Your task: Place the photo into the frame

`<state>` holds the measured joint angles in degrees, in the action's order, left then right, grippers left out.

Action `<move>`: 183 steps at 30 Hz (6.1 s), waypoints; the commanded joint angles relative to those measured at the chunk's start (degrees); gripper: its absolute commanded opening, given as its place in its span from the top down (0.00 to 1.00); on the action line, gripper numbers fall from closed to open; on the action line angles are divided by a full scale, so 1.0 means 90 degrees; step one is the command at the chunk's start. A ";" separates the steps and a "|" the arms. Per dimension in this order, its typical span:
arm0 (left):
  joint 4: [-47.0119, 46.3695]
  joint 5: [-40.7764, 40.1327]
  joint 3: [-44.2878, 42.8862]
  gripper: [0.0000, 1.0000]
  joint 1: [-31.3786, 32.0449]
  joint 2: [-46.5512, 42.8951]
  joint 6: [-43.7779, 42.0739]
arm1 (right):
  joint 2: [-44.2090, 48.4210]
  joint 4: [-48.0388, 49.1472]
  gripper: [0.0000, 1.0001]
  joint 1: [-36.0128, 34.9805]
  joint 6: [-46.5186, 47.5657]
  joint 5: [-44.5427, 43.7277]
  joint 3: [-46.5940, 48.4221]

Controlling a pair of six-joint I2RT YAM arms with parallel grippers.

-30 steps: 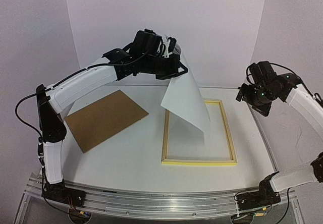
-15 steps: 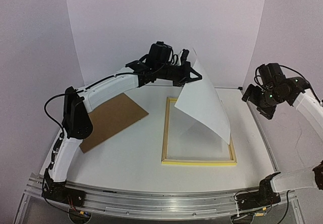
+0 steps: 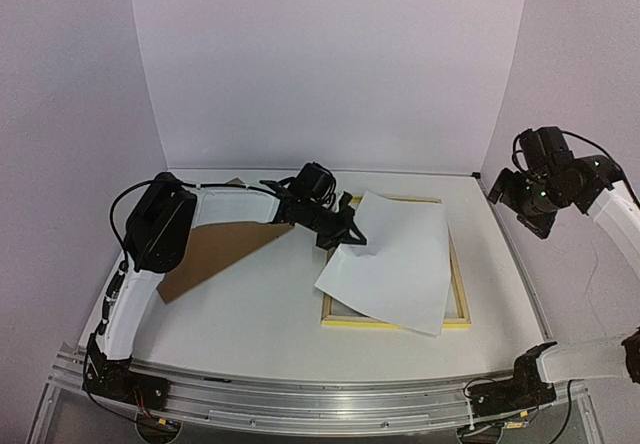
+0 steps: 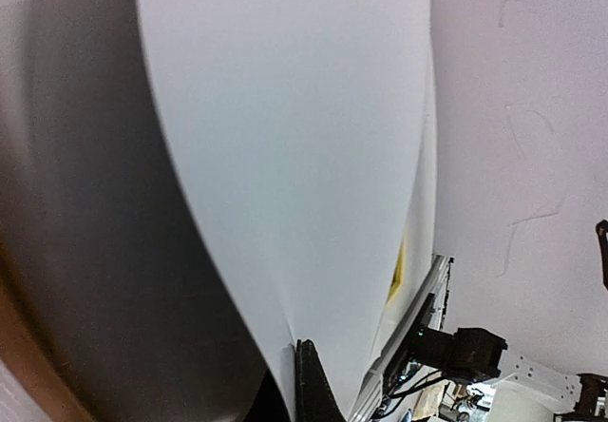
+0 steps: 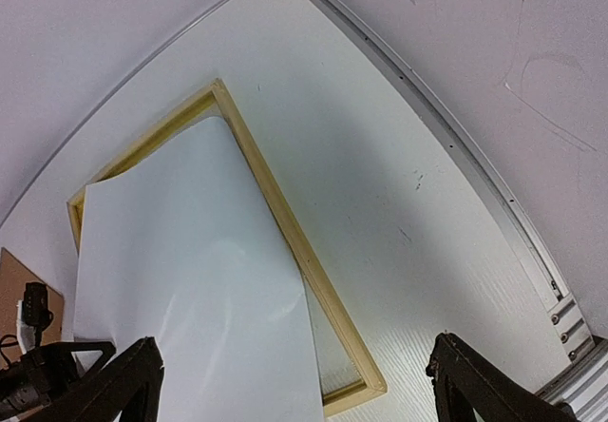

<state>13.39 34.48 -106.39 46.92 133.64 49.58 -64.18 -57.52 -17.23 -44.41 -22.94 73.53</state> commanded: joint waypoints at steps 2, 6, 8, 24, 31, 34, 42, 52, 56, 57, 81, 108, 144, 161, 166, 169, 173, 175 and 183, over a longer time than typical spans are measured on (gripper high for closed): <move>0.0445 -0.0527 0.0226 1.00 -0.0079 -0.0238 -0.0216 | -0.0139 -0.0077 0.05 0.0013 0.0168 -0.0135 -0.0131; 0.0886 -0.0764 0.0074 1.00 -0.0085 -0.0031 -0.0294 | -0.0257 -0.0067 0.05 0.0012 0.0258 -0.0189 -0.0193; 0.0952 -0.0817 0.0110 1.00 -0.0086 0.0009 -0.0206 | -0.0302 -0.0048 0.05 0.0012 0.0236 -0.0217 -0.0259; 0.0961 -0.1982 0.0517 1.00 -0.0164 -0.0325 0.0248 | -0.0752 0.0198 0.05 0.0016 0.0402 -0.0121 -0.0279; 0.0807 -0.1726 0.0003 1.00 -0.0127 0.0098 0.0335 | -0.1088 0.0276 0.04 0.0022 0.0472 -0.0092 -0.0470; 0.0755 -0.1824 -0.0029 1.00 -0.0090 0.0105 0.0445 | -0.1259 0.0352 0.04 0.0033 0.0437 0.0052 -0.0540; 0.0582 -0.1924 -0.0196 1.00 0.0084 0.0318 0.0691 | -0.1380 0.0466 0.04 0.0082 0.0431 0.0158 -0.0599; 0.0510 -0.2141 -0.0366 1.00 0.0216 0.0492 0.0788 | -0.1702 0.0799 0.04 0.0248 0.0493 0.0600 -0.0896; 0.0559 -0.2151 -0.0496 1.00 0.0265 0.0586 0.0751 | -0.1781 0.1018 0.04 0.0289 0.0530 0.0801 -0.1029; 0.0515 -0.2126 -0.0473 1.00 0.0265 0.0590 0.0756 | -0.1829 0.1042 0.04 0.0315 0.0537 0.0843 -0.1053; 0.0407 -0.2341 -0.0562 0.74 0.0441 0.0689 0.0951 | -0.2334 0.1643 0.04 0.0655 0.0514 0.1524 -0.1453; 0.2864 -0.4542 -0.0529 0.00 0.0401 -0.1421 -0.0084 | -0.1576 0.2054 0.02 0.0671 0.1371 0.2143 -0.1457; 0.1492 -0.3769 0.6629 0.00 -0.5637 -0.5465 0.0171 | -1.0256 0.3787 0.06 -0.2275 0.1696 0.4167 0.7583; 0.0154 -0.1946 0.7536 0.00 -0.5585 -0.4950 0.0330 | -1.1371 0.4329 0.05 -0.2406 0.1276 0.4667 0.8144; 0.0082 -0.1726 0.8068 0.00 -0.5145 -0.5670 0.0624 | -1.1309 0.4383 0.07 -0.2417 0.1266 0.5091 0.7993; -0.0024 -0.1719 0.8295 0.00 -0.4806 -0.5877 0.0830 | -1.1299 0.4435 0.08 -0.2452 0.1349 0.5391 0.7954; -0.0058 -0.1788 0.8464 0.00 -0.4680 -0.5921 0.0898 | -1.1321 0.4538 0.11 -0.2484 0.1500 0.5615 0.7918; -0.0063 -0.1772 0.8479 0.00 -0.4674 -0.5904 0.0883 | -1.1301 0.4681 0.12 -0.2480 0.1502 0.5648 0.7860; 0.0030 -0.1775 0.8469 0.01 -0.4651 -0.5883 0.0763 | -1.0243 0.6710 0.22 -0.2486 0.0672 0.6410 0.6598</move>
<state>11.43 14.58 -32.38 3.40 79.20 55.55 -161.97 -6.20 -36.30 -32.53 23.27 140.06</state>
